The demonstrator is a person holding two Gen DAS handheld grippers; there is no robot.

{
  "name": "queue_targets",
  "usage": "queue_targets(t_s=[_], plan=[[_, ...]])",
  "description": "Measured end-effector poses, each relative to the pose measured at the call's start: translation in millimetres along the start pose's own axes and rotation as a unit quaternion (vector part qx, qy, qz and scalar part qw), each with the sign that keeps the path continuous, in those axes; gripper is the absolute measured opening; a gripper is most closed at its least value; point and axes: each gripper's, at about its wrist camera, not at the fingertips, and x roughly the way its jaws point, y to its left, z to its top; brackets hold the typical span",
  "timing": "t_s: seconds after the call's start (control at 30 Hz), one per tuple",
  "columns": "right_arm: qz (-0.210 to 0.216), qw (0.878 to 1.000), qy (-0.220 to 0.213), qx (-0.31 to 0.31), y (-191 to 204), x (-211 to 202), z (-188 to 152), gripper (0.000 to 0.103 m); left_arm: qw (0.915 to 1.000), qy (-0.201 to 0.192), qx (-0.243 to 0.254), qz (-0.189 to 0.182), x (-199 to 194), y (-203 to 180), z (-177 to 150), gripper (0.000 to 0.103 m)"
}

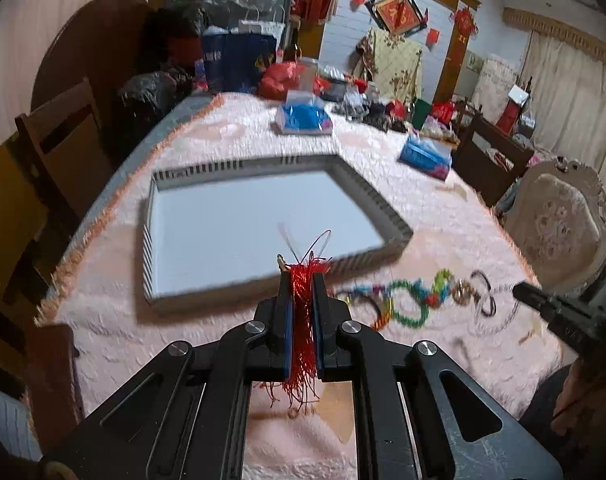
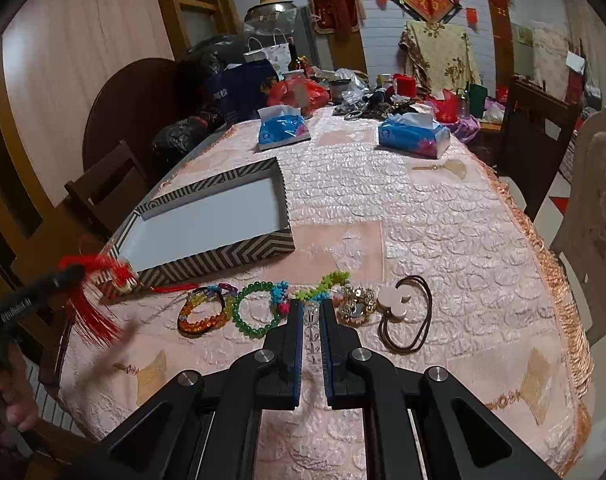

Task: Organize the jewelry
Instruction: 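Carry the tassel with the left tool while the right tool carries the clear bracelet over the tray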

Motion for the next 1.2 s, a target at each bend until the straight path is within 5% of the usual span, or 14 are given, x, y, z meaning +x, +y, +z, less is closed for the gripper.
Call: queue_targets(t_s=[0.33, 0.6, 0.87, 1.2], plan=[[0.021, 0.999, -0.012, -0.039, 29, 10, 45, 0.007, 0.9983, -0.057, -0.003, 0.007, -9, 19, 73, 0.007], [0.068, 0.997, 0.0, -0.026, 47, 42, 91, 0.007, 0.9982, -0.039, -0.035, 0.028, 52, 45, 119, 0.006], [0.082, 0.996, 0.028, -0.032, 75, 101, 118, 0.007, 0.9951, 0.041, -0.073, 0.052, 137, 71, 75, 0.006], [0.121, 0.989, 0.089, 0.005, 91, 169, 92, 0.007, 0.988, 0.075, -0.032, 0.131, 154, 76, 20, 0.006]])
